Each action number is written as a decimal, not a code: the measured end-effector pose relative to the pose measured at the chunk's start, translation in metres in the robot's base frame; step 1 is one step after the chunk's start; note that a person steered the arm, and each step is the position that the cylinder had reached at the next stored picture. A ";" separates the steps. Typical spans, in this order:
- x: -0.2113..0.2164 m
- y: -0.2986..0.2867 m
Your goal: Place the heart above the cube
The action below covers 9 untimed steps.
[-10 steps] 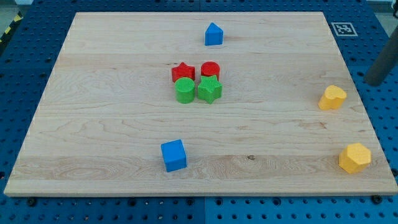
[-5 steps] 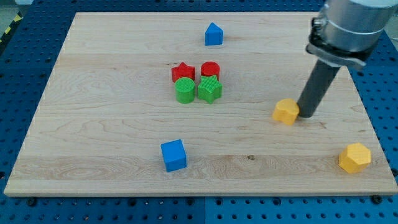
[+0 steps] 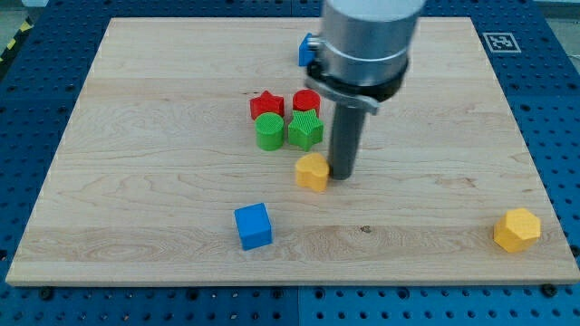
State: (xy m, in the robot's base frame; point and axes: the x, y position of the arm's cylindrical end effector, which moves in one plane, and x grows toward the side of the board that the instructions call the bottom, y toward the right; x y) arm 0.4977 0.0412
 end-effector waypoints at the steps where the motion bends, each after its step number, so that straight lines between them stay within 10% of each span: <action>1: 0.000 -0.009; 9: -0.011 -0.088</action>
State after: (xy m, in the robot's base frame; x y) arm 0.4866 -0.0466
